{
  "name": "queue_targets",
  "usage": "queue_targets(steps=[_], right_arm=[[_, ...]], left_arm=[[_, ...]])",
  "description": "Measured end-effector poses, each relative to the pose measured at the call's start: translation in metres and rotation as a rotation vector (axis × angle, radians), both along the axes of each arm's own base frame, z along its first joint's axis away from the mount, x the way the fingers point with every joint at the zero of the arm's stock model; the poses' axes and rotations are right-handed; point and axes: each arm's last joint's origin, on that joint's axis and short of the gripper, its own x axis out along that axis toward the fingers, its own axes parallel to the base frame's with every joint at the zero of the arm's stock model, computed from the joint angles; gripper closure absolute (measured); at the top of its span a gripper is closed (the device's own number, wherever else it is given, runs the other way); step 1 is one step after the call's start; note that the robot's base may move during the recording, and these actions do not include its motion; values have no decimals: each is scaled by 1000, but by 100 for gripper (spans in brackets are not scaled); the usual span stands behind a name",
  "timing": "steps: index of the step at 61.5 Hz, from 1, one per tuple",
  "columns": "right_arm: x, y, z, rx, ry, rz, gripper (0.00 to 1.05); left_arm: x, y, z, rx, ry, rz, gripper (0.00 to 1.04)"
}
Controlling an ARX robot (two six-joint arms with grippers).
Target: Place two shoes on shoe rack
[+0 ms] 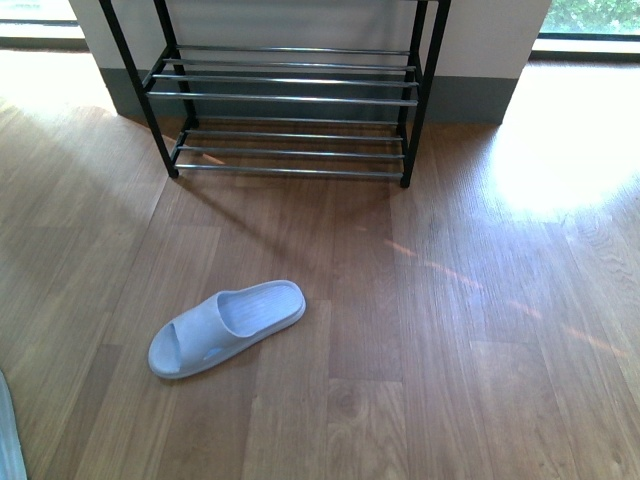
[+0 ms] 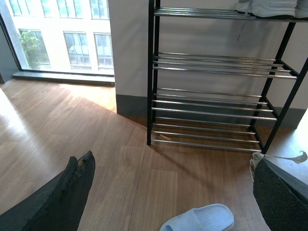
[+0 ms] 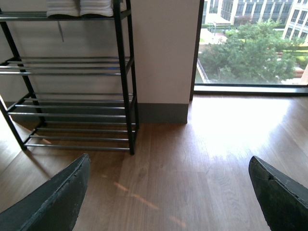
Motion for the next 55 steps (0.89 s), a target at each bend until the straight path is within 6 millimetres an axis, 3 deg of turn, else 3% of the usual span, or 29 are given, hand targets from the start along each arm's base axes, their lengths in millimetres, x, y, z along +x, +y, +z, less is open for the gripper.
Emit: queue_targets(steps=[55], right_arm=[[0, 0, 0, 0, 1, 1, 9]], left_arm=[[0, 0, 0, 0, 0, 0, 9]])
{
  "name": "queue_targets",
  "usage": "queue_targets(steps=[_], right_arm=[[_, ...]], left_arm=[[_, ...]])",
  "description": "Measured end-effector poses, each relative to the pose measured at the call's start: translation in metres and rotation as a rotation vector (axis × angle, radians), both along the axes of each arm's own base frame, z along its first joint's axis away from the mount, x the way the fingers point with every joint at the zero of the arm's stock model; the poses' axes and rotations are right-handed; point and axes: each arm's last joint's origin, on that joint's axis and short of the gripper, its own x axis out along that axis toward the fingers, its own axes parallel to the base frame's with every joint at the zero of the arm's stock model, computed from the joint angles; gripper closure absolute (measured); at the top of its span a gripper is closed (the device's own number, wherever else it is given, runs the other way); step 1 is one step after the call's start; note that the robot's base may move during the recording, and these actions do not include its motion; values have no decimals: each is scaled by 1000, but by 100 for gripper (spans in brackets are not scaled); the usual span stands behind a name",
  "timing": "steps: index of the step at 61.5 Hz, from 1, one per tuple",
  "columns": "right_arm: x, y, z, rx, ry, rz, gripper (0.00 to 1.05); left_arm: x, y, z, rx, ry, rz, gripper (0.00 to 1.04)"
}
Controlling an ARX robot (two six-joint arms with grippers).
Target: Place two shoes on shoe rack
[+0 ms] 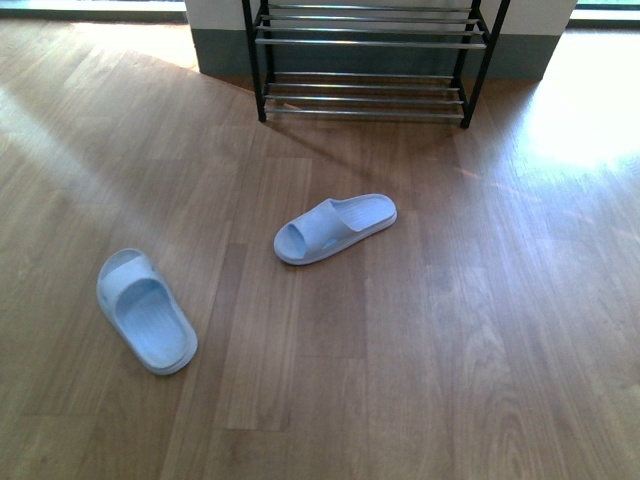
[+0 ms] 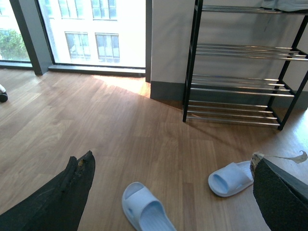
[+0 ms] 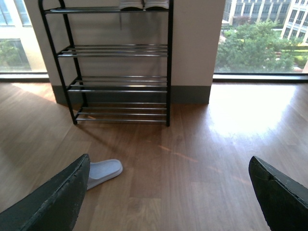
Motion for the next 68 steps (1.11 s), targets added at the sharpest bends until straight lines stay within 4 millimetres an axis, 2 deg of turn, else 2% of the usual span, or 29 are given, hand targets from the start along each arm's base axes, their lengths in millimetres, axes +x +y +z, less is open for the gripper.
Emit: queue_targets(steps=[68], right_arm=[[0, 0, 0, 0, -1, 2, 9]], left_arm=[[0, 0, 0, 0, 0, 2, 9]])
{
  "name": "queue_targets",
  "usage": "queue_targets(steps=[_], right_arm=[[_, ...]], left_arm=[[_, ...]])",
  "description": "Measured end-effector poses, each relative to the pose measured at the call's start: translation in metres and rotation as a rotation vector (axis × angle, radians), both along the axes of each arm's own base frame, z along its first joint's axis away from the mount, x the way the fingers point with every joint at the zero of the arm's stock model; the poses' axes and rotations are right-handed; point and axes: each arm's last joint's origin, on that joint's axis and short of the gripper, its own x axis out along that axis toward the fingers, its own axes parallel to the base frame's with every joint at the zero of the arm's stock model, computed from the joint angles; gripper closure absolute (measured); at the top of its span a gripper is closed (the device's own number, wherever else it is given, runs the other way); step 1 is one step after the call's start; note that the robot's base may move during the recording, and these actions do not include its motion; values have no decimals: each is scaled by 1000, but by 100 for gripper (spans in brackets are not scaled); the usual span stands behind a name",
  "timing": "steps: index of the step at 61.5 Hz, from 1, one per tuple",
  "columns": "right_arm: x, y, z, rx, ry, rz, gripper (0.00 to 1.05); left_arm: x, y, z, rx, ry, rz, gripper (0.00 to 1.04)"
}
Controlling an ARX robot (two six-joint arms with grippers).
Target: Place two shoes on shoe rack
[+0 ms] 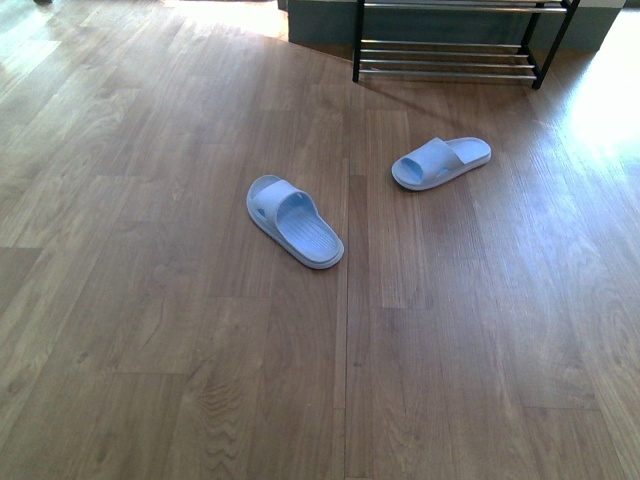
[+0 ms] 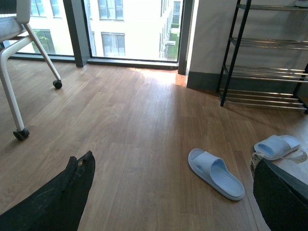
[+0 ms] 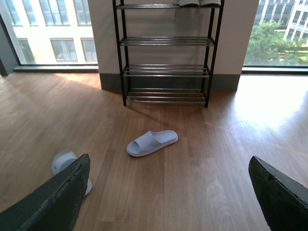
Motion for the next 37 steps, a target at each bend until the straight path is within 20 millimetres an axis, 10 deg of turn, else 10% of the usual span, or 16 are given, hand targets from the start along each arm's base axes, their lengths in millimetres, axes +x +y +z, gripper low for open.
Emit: queue_targets(steps=[37], right_arm=[[0, 0, 0, 0, -1, -4, 9]], left_arm=[[0, 0, 0, 0, 0, -2, 9]])
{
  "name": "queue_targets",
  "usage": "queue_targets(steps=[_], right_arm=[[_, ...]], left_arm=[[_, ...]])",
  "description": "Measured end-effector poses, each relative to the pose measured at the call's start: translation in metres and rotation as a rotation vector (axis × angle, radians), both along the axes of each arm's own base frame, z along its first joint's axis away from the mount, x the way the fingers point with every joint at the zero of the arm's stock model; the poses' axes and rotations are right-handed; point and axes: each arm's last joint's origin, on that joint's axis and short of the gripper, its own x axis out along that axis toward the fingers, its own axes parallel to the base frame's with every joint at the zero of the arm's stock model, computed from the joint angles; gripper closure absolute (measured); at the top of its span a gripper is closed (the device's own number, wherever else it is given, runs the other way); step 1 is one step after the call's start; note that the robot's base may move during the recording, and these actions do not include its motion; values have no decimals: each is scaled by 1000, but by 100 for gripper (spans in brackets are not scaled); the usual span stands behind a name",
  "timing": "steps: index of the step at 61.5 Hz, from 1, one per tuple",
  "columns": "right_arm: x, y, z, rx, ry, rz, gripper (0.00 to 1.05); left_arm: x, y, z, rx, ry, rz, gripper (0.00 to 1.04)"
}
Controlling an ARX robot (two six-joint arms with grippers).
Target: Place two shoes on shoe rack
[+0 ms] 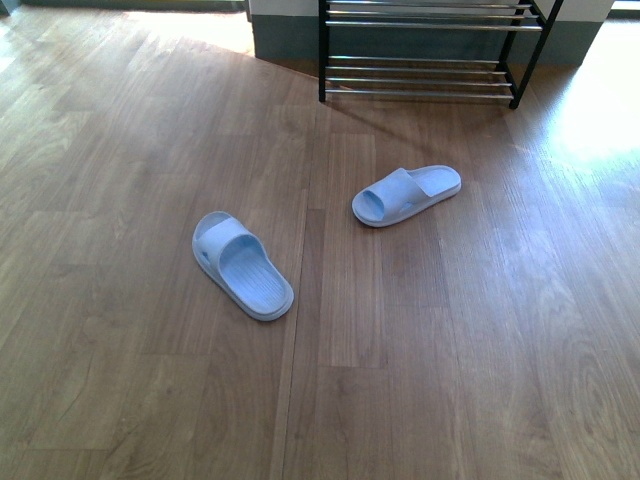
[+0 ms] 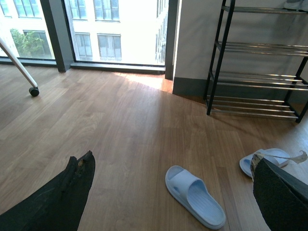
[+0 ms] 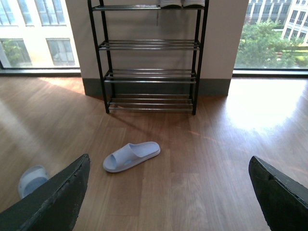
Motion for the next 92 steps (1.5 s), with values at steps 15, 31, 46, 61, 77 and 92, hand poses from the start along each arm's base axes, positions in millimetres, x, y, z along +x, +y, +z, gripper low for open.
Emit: queue_targets(steps=[15, 31, 46, 61, 77, 92], right_arm=[[0, 0, 0, 0, 0, 0, 9], [0, 0, 0, 0, 0, 0, 9], [0, 0, 0, 0, 0, 0, 9], [0, 0, 0, 0, 2, 0, 9], [0, 0, 0, 0, 2, 2, 9], [0, 0, 0, 0, 2, 0, 9]], left_arm=[[0, 0, 0, 0, 0, -1, 9], [0, 0, 0, 0, 0, 0, 9], [0, 0, 0, 0, 0, 0, 9], [1, 0, 0, -28, 17, 91, 9], [94, 1, -15, -308, 410, 394, 9], [172, -15, -111, -289, 884, 270, 9]])
